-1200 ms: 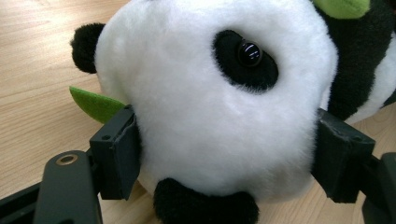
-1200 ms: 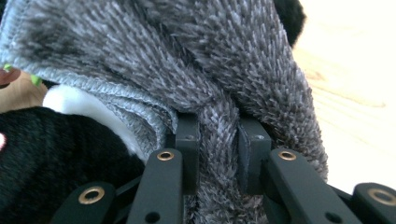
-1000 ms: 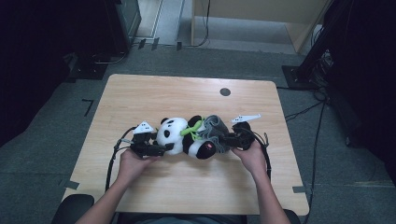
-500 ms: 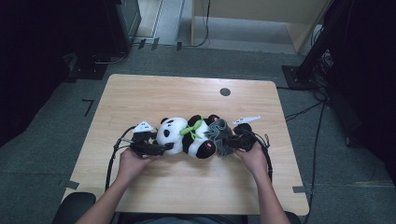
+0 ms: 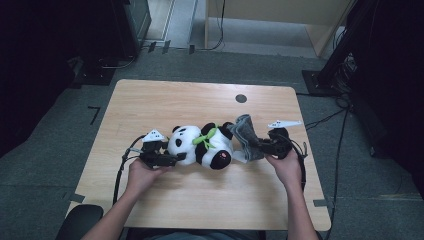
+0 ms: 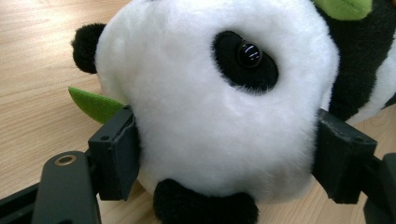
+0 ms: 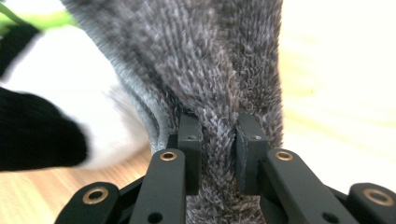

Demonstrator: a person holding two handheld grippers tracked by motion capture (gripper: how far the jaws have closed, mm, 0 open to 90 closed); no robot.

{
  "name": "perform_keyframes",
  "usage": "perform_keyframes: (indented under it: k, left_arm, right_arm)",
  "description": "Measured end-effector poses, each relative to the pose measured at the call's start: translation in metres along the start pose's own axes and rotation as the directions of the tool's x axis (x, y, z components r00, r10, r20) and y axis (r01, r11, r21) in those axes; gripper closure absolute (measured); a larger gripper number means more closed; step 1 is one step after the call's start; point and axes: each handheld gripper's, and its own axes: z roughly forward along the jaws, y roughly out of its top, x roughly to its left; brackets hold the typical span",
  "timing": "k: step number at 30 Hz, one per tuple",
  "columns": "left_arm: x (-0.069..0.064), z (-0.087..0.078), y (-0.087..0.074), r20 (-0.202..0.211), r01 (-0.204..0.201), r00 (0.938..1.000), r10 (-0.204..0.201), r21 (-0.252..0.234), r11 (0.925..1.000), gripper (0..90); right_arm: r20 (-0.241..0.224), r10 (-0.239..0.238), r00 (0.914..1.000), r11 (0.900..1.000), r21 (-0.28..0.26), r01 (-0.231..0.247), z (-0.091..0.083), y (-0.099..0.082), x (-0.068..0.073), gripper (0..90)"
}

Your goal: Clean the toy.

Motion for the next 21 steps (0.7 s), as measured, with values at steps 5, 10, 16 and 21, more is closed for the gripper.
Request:
perform_keyframes:
  k: [5, 10, 16, 21]
  left_arm:
    - [0.000, 0.000, 0.000, -0.001, 0.000, 1.0000, 0.000, 0.002, 1.0000, 21.2]
    - [0.000, 0.000, 0.001, -0.002, -0.001, 1.0000, 0.001, 0.005, 1.0000, 21.2]
    - [-0.001, 0.000, 0.001, -0.005, -0.001, 1.0000, 0.001, 0.004, 1.0000, 21.2]
    - [-0.001, 0.000, 0.001, -0.004, -0.002, 1.0000, 0.002, 0.004, 1.0000, 21.2]
  right_arm:
    - [-0.036, -0.071, 0.9968, 0.9971, -0.031, 0.070, -0.014, 0.015, 0.022, 76.8]
    - [-0.087, -0.123, 0.9886, 0.9918, -0.046, 0.119, -0.024, 0.026, 0.046, 76.8]
    - [-0.151, -0.184, 0.9713, 0.9822, -0.065, 0.176, -0.036, 0.036, 0.073, 76.7]
    - [-0.205, -0.225, 0.9525, 0.9741, -0.032, 0.224, -0.032, 0.039, 0.091, 76.7]
